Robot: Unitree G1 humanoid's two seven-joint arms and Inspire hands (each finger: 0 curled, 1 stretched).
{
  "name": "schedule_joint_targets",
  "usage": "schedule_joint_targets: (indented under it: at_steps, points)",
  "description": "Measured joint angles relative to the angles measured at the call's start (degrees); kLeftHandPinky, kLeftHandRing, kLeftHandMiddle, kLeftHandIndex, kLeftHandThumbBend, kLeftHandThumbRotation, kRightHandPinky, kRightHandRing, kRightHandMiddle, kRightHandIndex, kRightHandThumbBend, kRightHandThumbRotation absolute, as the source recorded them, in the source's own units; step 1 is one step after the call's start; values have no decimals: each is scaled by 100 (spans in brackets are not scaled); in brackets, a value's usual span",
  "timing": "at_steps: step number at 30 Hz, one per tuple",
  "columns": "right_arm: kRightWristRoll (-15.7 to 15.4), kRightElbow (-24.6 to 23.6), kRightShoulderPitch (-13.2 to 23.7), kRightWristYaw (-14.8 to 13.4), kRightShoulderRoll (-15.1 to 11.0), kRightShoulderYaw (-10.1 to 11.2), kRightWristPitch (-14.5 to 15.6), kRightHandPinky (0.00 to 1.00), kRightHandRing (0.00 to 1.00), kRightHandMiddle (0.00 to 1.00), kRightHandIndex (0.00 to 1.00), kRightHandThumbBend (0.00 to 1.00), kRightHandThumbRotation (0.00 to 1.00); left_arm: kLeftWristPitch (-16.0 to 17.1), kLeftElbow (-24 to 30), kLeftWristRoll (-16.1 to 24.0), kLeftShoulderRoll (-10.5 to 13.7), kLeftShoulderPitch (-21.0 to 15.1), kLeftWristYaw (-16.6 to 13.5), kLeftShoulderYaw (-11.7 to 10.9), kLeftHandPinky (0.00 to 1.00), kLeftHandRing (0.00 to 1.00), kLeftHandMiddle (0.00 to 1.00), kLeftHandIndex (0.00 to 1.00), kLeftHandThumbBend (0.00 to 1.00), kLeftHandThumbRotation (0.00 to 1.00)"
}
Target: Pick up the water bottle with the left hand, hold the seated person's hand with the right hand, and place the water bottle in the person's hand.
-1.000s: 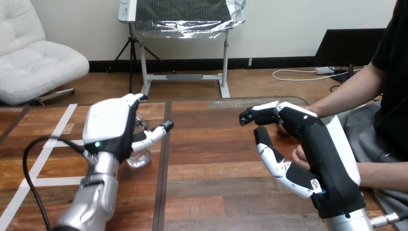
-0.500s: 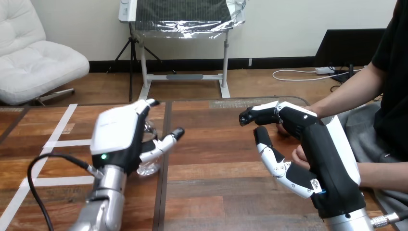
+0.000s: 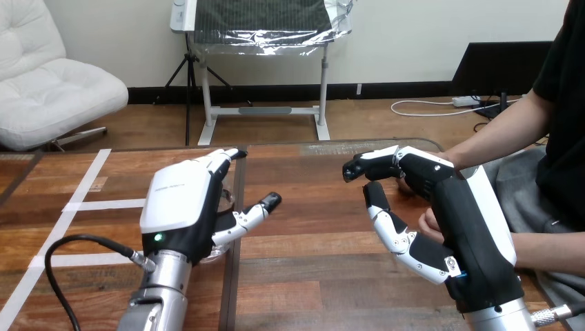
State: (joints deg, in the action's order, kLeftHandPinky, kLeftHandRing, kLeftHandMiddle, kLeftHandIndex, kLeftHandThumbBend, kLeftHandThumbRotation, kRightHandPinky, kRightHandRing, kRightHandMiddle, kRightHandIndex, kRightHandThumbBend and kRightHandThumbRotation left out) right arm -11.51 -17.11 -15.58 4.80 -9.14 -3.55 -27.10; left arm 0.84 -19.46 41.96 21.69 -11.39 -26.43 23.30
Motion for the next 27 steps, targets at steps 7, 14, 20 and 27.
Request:
schedule_joint_targets:
  at_steps: [7, 14, 20, 27]
  points:
    - [-5, 0, 0, 0, 0, 0, 14, 66, 72, 64, 56, 21, 0, -58, 171, 69, 0, 71, 106, -17, 84, 83, 84, 82, 59, 87]
    - [-5, 0, 0, 0, 0, 0, 14, 66, 72, 64, 56, 21, 0, -128, 194, 156, 1, 83, 112, -38, 83, 82, 84, 82, 59, 85]
    - [-4, 0, 0, 0, -3, 0, 14, 66, 72, 64, 56, 20, 0, -161, 193, 162, 2, 85, 133, -101, 84, 82, 84, 82, 59, 85]
    - [-4, 0, 1, 1, -14, 0, 14, 66, 72, 64, 56, 20, 0, -160, 177, 161, 5, 97, 135, -164, 84, 82, 83, 82, 59, 84]
